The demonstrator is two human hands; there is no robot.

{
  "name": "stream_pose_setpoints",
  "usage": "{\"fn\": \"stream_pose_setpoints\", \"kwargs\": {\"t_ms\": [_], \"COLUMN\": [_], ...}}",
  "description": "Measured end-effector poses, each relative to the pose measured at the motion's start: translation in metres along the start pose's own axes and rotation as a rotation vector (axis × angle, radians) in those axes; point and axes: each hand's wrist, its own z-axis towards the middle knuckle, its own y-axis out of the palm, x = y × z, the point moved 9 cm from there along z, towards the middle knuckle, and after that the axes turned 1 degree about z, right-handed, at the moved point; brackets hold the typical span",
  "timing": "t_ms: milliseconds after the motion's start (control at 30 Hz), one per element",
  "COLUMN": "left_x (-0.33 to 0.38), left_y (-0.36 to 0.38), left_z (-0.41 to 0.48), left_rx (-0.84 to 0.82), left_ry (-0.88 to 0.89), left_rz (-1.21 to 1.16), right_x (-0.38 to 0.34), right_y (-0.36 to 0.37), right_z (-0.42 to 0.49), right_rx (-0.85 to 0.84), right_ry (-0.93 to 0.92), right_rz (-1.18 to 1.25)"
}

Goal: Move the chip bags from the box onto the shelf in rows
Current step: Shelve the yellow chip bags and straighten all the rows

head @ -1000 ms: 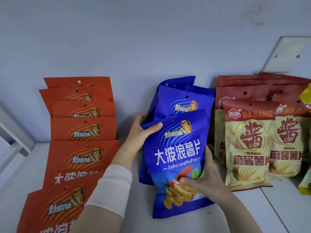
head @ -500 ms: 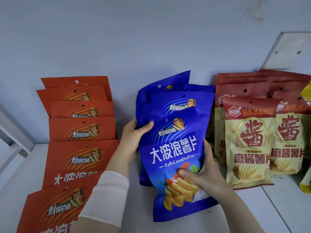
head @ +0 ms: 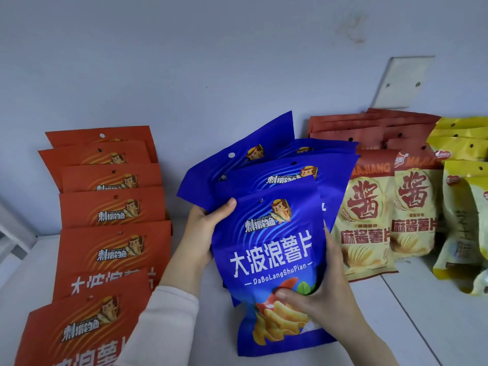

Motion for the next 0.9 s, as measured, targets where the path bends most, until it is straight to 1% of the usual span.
{"fn": "stream_pose_setpoints", "kwargs": {"t_ms": [167,333,400,533,633,700,767,900], "left_x": [-0.009,-0.012,-0.015,-0.021,-0.034,-0.042,-0.041,-0.034], "left_y": [0.025,0.031,0.031,0.029,0.028,0.027,0.028,0.029], "left_z": [0.006,0.015,0.019,0.036,0.051,0.062,0.072,0.077], "left_rx": [-0.080,-0.123,-0.124,-0.104,-0.104,-0.055,-0.010,0.002], "left_ry": [-0.065,-0.088,-0.134,-0.196,-0.331,-0.404,-0.397,-0.341], "left_rz": [0.050,0.244,0.294,0.184,0.185,0.181,0.168,0.158], "right_x": [0.014,0.027,0.030,0.038,0.038,0.036,0.036,0.033], "right_y": [-0.018,-0.022,-0.022,-0.021,-0.022,-0.024,-0.028,-0.027], "right_z": [-0.003,0.005,0.007,0.007,0.011,0.017,0.022,0.025], "right_rx": [0.007,-0.025,-0.034,-0.039,-0.060,-0.071,-0.076,-0.100], "right_ry": [0.077,0.105,0.117,0.142,0.137,0.120,0.111,0.068], "right_rz": [-0.018,-0.003,-0.004,0.025,0.065,0.084,0.105,0.151]}}
